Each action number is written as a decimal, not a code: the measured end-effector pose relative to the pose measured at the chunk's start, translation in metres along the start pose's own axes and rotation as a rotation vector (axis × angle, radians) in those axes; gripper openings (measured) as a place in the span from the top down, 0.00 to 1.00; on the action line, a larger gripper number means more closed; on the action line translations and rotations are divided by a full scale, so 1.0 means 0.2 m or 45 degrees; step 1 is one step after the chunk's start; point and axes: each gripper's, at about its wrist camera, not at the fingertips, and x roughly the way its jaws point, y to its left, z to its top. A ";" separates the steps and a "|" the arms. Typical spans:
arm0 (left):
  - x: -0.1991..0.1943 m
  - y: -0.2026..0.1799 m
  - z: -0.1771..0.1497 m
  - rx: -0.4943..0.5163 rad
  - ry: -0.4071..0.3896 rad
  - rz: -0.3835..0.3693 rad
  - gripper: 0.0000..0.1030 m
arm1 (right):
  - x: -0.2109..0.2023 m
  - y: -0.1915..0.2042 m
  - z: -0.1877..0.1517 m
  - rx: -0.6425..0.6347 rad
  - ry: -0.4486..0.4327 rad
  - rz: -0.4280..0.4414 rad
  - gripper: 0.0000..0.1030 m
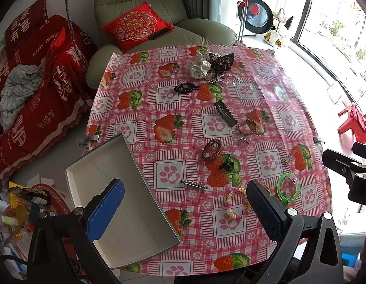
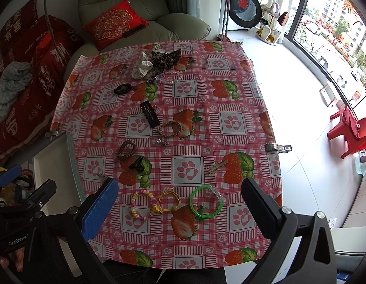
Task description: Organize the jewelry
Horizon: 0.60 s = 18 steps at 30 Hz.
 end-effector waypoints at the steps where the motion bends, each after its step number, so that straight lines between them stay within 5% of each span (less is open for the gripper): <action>1: 0.00 0.00 0.00 0.000 0.000 0.000 0.00 | 0.00 0.00 0.00 0.000 0.000 0.000 0.00; 18: 0.00 0.01 -0.01 0.001 0.004 0.001 0.00 | 0.02 0.02 -0.02 0.008 0.008 0.003 0.00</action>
